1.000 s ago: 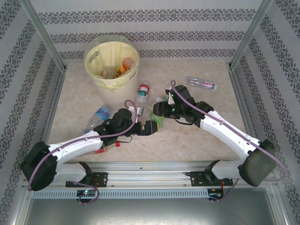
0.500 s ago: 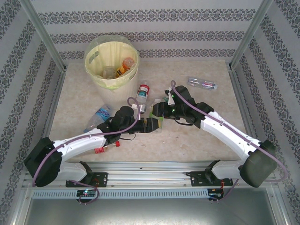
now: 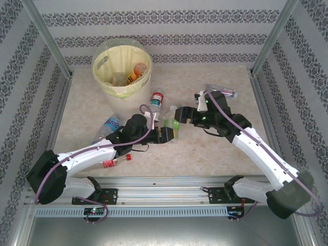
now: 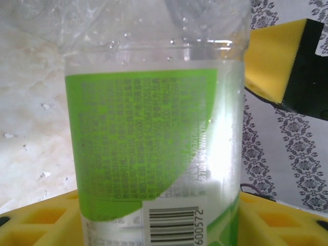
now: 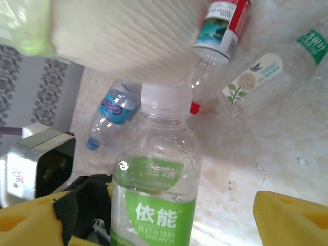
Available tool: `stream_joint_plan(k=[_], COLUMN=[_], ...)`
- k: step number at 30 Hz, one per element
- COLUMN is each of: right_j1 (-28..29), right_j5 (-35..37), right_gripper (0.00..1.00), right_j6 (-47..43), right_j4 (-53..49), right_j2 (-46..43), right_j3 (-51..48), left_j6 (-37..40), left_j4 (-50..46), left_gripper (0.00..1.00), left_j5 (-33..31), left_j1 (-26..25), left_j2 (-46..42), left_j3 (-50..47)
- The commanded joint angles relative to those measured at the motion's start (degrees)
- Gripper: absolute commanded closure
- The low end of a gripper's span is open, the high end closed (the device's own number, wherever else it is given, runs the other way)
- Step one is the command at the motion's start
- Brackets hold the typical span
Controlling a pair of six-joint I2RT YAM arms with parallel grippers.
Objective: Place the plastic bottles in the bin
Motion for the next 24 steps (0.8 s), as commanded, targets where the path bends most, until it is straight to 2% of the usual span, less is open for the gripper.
stream_joint_plan(k=[1,5,10,16,24], right_j1=[-2.9,-4.3,-4.4,-4.4,-4.2], right_j5=[-7.3,-10.8,-8.3,-5.4,-3.3], right_gripper=[0.08,0.05,0.02,0.02,0.02], right_j6=[-4.1,-8.2,-12.8,-13.2,-11.3], right_j4=[-0.9,-0.4,-2.5,-1.2,0.9], right_j2=[-2.6,-3.1,-3.5,-5.4,-8.7], right_j3=[0.1,0.8,3.2,2.7,1.5], left_j6=[1.7,3.6,7.7,12.8,20.3], left_j4=[-0.4,-2.5,-10.2,-20.9,-35.6], left_gripper=[0.39,0.39,0.39,0.39,0.39], left_j5=[-1.7,-1.6,-0.6,3.1,2.8], left_j1=[-0.5,-0.1,1.5,6.5,13.7], left_j2=[-0.4,-0.8,-1.7,-2.5,-1.7], left_j3=[2.8,5.1,11.4,20.5,34.2])
